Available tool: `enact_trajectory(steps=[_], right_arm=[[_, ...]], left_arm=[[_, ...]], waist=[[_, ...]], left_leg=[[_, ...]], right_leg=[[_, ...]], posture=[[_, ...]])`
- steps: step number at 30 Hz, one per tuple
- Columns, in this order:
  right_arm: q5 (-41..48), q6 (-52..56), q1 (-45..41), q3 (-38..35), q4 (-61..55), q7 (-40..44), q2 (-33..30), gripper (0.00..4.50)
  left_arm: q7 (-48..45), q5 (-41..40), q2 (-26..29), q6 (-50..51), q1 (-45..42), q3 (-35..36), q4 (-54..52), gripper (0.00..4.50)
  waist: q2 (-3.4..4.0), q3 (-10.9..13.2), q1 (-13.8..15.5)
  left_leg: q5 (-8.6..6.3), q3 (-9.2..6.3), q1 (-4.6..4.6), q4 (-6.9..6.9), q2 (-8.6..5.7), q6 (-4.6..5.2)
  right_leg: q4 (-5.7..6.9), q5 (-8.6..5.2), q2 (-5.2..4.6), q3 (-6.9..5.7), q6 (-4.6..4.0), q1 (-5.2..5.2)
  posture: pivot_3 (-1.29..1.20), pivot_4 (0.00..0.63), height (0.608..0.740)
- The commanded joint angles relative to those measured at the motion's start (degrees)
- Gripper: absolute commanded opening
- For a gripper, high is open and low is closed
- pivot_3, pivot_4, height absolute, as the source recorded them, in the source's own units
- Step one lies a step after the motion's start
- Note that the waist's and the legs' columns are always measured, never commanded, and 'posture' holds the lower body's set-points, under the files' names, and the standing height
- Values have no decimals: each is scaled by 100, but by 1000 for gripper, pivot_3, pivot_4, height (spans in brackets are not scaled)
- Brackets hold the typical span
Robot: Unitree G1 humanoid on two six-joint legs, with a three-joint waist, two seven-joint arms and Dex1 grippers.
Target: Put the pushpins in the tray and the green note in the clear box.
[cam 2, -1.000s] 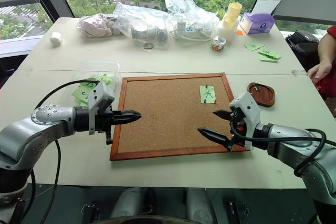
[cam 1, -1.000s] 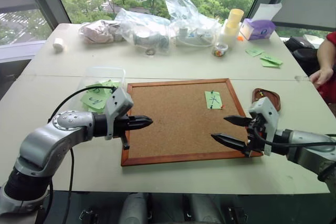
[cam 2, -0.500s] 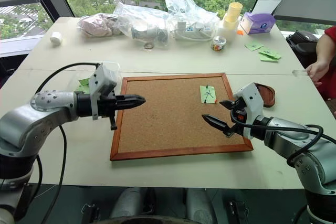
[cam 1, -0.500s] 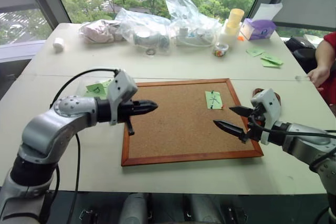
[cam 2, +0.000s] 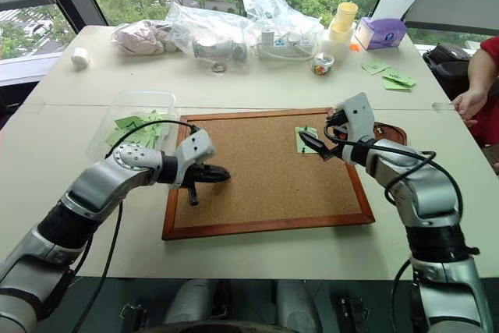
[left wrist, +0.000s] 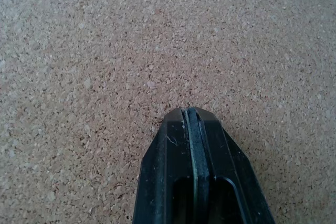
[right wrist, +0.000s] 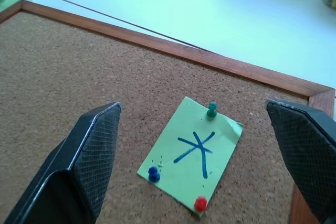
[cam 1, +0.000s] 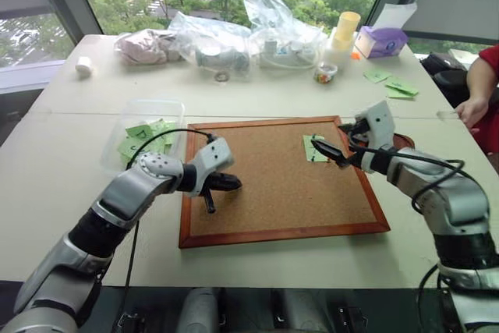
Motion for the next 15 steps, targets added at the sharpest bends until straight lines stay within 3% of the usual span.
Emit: enact_trajectory(steps=[1,15], right_arm=[[-354,-475,-372,63,601,171,112,4500],[-1030,-1373,-1220,212,2631,853,545,4500]], left_arm=[[-62,309,0,-110,65,-113,160,47],[28,520,-207,-9,256,63,0,47]], waist=[[0,0,-1],[6,-4,0]], left_leg=[[0,1,0,1,0,0],[0,2,11,4,2,0]], right_leg=[[0,0,0,0,0,0],[10,0,-5,1,1,10]], posture=[[0,150,735],[0,150,735]])
